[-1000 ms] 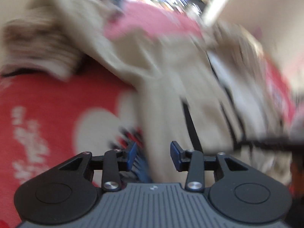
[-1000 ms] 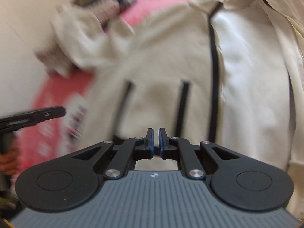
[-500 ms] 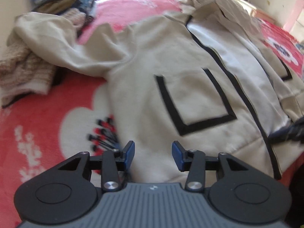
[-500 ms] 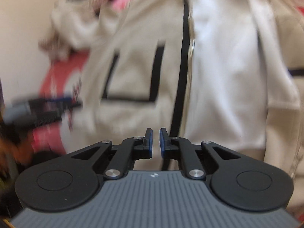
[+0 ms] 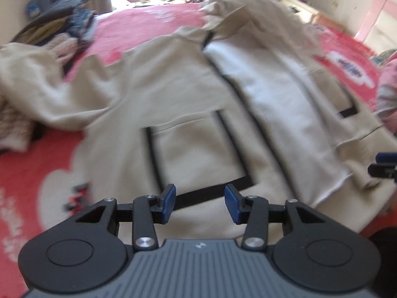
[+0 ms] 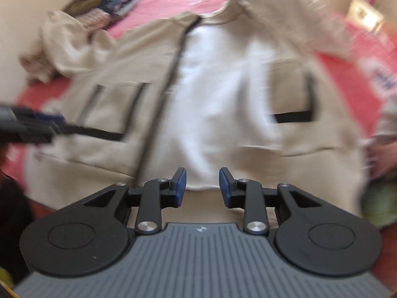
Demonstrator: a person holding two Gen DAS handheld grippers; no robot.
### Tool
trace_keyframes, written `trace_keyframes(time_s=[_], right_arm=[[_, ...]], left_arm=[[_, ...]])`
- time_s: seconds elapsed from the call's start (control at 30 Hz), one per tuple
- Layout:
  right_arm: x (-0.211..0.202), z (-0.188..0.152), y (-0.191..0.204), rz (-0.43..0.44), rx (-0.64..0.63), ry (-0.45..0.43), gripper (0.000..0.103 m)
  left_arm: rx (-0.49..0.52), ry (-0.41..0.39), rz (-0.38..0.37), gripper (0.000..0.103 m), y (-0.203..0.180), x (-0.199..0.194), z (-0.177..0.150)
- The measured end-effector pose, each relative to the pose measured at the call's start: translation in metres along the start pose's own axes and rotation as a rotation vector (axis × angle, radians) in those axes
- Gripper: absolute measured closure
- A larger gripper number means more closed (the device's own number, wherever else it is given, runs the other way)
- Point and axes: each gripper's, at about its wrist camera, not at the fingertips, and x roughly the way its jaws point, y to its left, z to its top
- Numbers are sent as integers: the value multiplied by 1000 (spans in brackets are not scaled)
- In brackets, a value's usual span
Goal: Fold clothes
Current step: 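Release the sleeve with the left tool and lay the hoodie flat, then grasp the zipper slider with the right tool while the left tool grasps the zipper end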
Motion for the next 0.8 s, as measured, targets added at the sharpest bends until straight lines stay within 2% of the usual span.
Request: trace_keyframes(time_s=[0.1,0.2,0.3,0.33,0.4,0.43,0.6,0.73,0.8], right_arm=[[-20,-14,-22,-111,-12,-25,74],[-37,-26,-45,-131,52,-46,73],[-41,-38,-41,-111,-55,-70,68],[-39,-42,-37,-103,-120,-63,62],[-31,-44,-27,-109,-230,-40,60],[-28,-43,-27,-103,-225,-33,60],[-5,-33,-57,39,66,-15,60],[31,-32,-89,97,317,86,60],[44,-37,-98,152,404,124,59]], left_arm=[[22,-18,-92,58,-33,6,4],[41,-7,-196,58,-67,16,6],[46,19,-258,58,-95,30,8],[55,21,-263,58,-103,33,8],[64,21,-285,58,-115,39,9],[64,21,-298,58,-121,41,9],[38,42,-312,61,-130,54,9],[27,65,-298,61,-128,63,4],[14,76,-297,62,-123,69,0]])
